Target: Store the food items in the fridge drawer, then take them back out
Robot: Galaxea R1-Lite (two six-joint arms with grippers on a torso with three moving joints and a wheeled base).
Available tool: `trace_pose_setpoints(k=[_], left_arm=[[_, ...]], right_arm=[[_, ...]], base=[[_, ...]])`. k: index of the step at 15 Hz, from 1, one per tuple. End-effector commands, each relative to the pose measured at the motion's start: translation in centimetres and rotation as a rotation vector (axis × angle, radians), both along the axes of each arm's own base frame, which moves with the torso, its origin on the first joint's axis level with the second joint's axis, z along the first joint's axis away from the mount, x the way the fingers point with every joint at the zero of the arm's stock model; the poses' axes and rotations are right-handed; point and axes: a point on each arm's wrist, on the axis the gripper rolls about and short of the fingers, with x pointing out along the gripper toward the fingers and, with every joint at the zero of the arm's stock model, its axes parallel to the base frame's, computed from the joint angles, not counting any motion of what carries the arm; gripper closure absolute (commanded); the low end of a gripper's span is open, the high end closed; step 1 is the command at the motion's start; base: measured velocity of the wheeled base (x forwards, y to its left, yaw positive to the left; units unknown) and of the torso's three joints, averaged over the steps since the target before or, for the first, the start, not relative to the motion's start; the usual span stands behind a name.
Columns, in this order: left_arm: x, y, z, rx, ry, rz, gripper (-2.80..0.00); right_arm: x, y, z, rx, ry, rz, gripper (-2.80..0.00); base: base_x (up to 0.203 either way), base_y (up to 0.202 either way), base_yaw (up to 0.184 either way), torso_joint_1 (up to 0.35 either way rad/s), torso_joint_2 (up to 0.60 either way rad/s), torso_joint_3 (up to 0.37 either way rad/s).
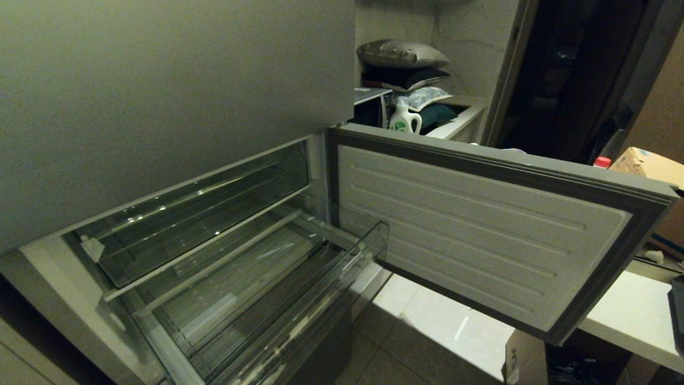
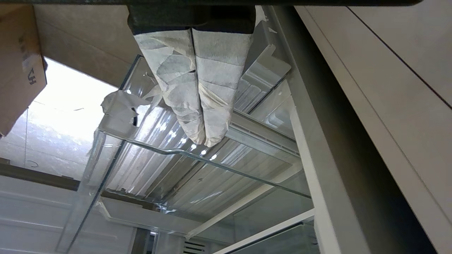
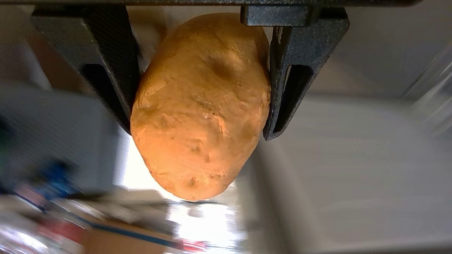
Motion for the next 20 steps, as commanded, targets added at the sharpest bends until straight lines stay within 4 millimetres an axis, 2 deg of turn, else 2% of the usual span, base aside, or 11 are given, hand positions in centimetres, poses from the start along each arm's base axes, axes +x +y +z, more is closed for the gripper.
trace_pose_setpoints(k=[1,4,10,15,20], left_arm=[[0.0,0.0,0.0,0.0,0.001,0.0,0.0],[0.0,0.0,0.0,0.0,0.001,0.0,0.0],[0.0,0.0,0.0,0.0,0.001,0.0,0.0],[0.0,0.0,0.0,0.0,0.001,0.0,0.0],[0.0,0.0,0.0,0.0,0.001,0.0,0.0]], right_arm=[[3.5,-4.1,0.0,0.127,0.117,-0.156,0.0],[6.0,-7.9,-0.5,0.204,0.136,-0.168,0.0],[10.5,-14.8,-4.2,0.314,0.215,-0.199,0.0],[12.3,-20.6,-6.4,0.363,0.241,-0.277,0.0],[14.0,-25.0,-8.9,0.398,0.263,-0.309,0.0]], base=[[0.0,0.0,0.0,0.0,0.0,0.0],[0.0,0.0,0.0,0.0,0.0,0.0],[0.0,0.0,0.0,0.0,0.0,0.0],[0.0,0.0,0.0,0.0,0.0,0.0],[0.0,0.0,0.0,0.0,0.0,0.0]])
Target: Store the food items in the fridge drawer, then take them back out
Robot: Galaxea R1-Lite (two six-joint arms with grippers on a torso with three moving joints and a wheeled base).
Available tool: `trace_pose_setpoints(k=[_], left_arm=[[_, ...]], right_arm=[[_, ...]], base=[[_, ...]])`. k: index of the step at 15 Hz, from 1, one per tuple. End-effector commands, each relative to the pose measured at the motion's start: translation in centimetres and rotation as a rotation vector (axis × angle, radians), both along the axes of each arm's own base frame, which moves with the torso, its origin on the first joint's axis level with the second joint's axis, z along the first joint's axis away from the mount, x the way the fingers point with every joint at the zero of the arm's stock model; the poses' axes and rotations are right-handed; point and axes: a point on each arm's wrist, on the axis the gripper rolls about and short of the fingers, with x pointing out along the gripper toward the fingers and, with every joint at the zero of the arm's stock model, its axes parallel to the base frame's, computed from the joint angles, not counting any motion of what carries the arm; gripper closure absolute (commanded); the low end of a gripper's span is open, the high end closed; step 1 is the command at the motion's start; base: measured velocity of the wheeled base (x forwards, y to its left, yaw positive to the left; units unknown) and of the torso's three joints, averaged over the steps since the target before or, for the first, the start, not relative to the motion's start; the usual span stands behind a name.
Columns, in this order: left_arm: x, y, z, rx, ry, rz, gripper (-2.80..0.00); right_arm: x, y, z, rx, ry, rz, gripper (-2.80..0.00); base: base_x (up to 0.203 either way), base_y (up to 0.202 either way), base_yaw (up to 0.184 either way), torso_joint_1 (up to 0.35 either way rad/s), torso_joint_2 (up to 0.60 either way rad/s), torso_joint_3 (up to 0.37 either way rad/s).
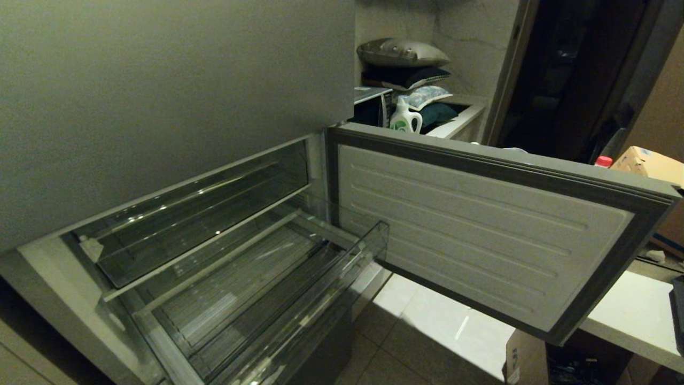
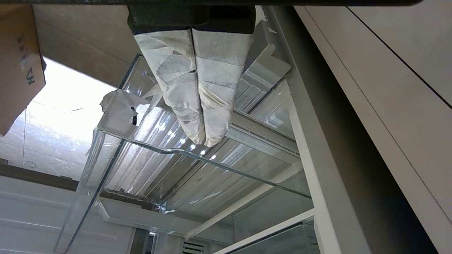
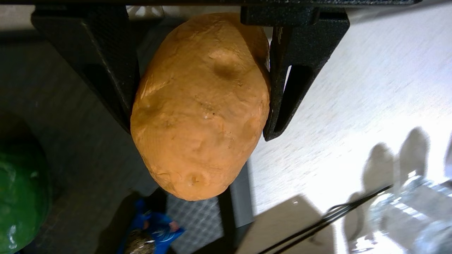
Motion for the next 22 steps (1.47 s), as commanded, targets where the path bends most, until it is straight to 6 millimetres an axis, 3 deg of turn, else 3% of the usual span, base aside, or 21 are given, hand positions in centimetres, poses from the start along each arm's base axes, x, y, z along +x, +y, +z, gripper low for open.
trace_pose_setpoints(k=[1,5,6,11,14,16,17,20,22], left_arm=[[0.0,0.0,0.0,0.0,0.001,0.0,0.0],[0.0,0.0,0.0,0.0,0.001,0.0,0.0],[0.0,0.0,0.0,0.0,0.001,0.0,0.0],[0.0,0.0,0.0,0.0,0.001,0.0,0.0],[0.0,0.0,0.0,0.0,0.001,0.0,0.0],[0.0,0.0,0.0,0.0,0.001,0.0,0.0],[0.0,0.0,0.0,0.0,0.001,0.0,0.0],[0.0,0.0,0.0,0.0,0.001,0.0,0.0],[0.0,0.0,0.0,0.0,0.001,0.0,0.0]], right_arm=[[0.9,-2.3,-2.3,0.045,0.026,-0.014,0.0],[1.6,-4.8,-4.1,0.065,0.038,-0.033,0.0],[1.7,-5.2,-4.3,0.068,0.038,-0.039,-2.8],[0.8,-7.0,-3.6,0.043,0.017,-0.084,-2.8],[-0.7,-6.9,-1.3,0.005,-0.023,-0.096,-2.8],[-1.8,-5.5,1.1,-0.025,-0.052,-0.081,-2.8],[-2.3,-4.5,2.2,-0.036,-0.065,-0.071,0.0],[-4.1,-0.2,4.7,-0.085,-0.092,-0.024,0.0],[-5.3,4.5,5.9,-0.142,-0.112,0.08,0.0]], base=[[0.0,0.0,0.0,0.0,0.0,0.0],[0.0,0.0,0.0,0.0,0.0,0.0],[0.0,0.0,0.0,0.0,0.0,0.0],[0.0,0.0,0.0,0.0,0.0,0.0],[0.0,0.0,0.0,0.0,0.0,0.0],[0.0,0.0,0.0,0.0,0.0,0.0],[0.0,0.0,0.0,0.0,0.0,0.0],[0.0,0.0,0.0,0.0,0.0,0.0],[0.0,0.0,0.0,0.0,0.0,0.0]])
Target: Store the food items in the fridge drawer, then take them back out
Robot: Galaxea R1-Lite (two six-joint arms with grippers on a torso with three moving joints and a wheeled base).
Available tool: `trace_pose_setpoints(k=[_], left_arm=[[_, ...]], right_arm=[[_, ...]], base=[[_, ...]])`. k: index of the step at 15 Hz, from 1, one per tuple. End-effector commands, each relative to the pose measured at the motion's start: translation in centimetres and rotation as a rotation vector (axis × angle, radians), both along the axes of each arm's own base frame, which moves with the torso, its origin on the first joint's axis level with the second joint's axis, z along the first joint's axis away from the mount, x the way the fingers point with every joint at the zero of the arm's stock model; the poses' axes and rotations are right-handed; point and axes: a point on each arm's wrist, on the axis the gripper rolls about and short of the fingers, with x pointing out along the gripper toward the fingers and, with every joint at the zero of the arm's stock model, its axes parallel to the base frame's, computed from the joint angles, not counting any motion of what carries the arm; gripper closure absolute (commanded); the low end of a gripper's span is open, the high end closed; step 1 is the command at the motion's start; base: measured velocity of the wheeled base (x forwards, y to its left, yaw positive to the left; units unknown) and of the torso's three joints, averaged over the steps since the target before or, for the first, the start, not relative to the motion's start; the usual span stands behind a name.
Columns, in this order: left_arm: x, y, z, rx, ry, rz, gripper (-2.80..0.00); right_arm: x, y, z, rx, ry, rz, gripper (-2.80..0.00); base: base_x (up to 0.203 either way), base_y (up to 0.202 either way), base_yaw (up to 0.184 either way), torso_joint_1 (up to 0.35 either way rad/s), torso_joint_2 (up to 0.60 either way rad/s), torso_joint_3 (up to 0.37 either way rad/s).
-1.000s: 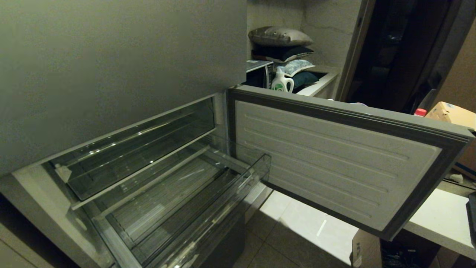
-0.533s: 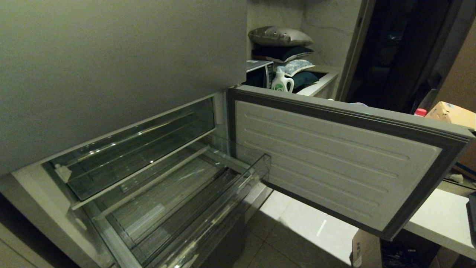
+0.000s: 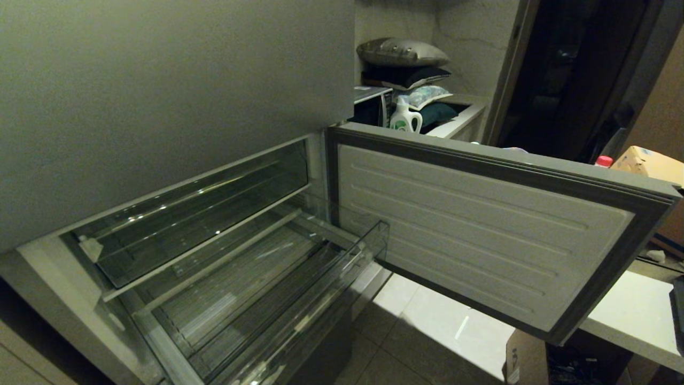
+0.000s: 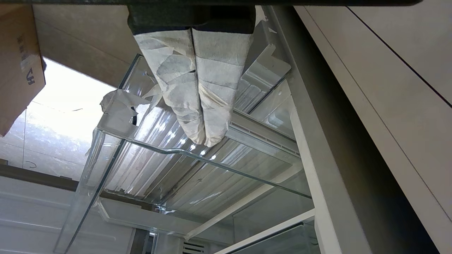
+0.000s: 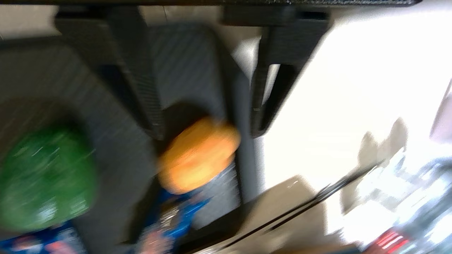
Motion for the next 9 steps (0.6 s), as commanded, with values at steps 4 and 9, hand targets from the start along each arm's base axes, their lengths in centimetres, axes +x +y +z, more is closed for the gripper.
trace_pose_setpoints(k=[4,9], left_arm=[[0.0,0.0,0.0,0.0,0.001,0.0,0.0],[0.0,0.0,0.0,0.0,0.001,0.0,0.0]], right_arm=[[-2.4,15.6,2.0,-0.213,-0.079,0.37,0.0],[-8.0,24.7,0.6,-0.443,-0.268,0.742,0.0]], base=[[0.0,0.0,0.0,0.0,0.0,0.0],[0.0,0.0,0.0,0.0,0.0,0.0]])
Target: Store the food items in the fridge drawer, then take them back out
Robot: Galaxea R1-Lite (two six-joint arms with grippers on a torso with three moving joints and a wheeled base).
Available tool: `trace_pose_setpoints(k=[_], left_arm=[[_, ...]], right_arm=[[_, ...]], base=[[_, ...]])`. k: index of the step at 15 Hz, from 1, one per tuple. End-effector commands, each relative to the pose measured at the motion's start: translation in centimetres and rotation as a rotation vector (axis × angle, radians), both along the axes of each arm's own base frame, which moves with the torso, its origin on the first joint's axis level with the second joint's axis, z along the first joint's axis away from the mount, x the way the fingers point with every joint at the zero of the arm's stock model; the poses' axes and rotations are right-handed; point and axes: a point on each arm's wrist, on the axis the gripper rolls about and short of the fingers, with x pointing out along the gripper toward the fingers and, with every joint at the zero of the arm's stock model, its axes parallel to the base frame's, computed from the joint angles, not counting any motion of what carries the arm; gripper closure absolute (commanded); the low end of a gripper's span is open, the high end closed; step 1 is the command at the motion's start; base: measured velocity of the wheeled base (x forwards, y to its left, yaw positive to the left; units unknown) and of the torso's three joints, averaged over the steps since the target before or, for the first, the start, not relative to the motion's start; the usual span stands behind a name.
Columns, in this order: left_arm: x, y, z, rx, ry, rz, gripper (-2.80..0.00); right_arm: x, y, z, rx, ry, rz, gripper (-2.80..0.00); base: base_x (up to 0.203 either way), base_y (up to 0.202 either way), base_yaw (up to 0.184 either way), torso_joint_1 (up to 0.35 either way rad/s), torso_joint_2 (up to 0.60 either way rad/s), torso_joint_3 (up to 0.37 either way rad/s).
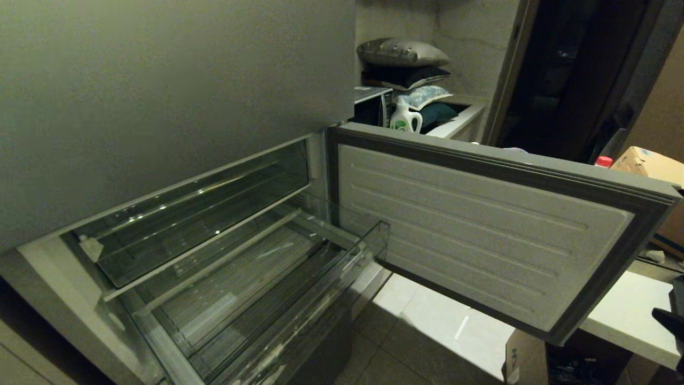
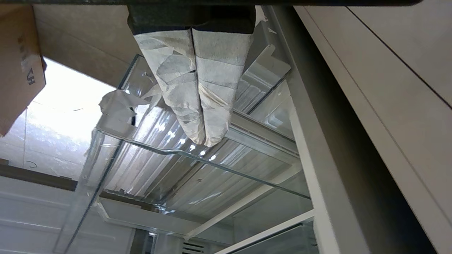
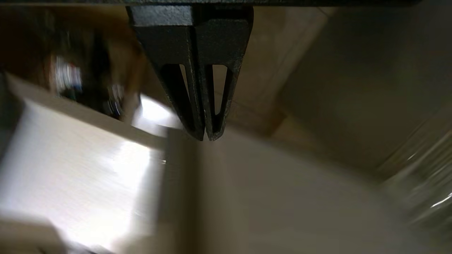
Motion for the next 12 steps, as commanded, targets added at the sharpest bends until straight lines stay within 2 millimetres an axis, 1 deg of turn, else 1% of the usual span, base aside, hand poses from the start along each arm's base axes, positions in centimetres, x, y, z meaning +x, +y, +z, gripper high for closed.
trace_pose_setpoints(k=[1,3,5,8,9,12], left_arm=[[0.0,0.0,0.0,0.0,0.001,0.0,0.0],[0.0,0.0,0.0,0.0,0.001,0.0,0.0],[0.0,0.0,0.0,0.0,0.001,0.0,0.0],[0.0,0.0,0.0,0.0,0.001,0.0,0.0],[0.0,0.0,0.0,0.0,0.001,0.0,0.0],[0.0,0.0,0.0,0.0,0.001,0.0,0.0]], right_arm=[[-5.3,1.9,-0.6,-0.088,-0.206,0.123,0.0],[-6.8,1.9,-3.1,-0.133,-0.159,0.161,0.0],[-7.9,1.7,-4.5,-0.138,-0.187,0.15,0.0],[-8.5,1.7,-5.3,-0.066,-0.186,0.112,0.0],[-8.7,1.7,-5.8,-0.068,-0.151,0.114,0.0],[-9.3,1.8,-6.1,-0.113,-0.185,0.068,0.0]], base=[[0.0,0.0,0.0,0.0,0.0,0.0],[0.0,0.0,0.0,0.0,0.0,0.0],[0.0,0.0,0.0,0.0,0.0,0.0],[0.0,0.0,0.0,0.0,0.0,0.0],[0.0,0.0,0.0,0.0,0.0,0.0],[0.0,0.0,0.0,0.0,0.0,0.0]])
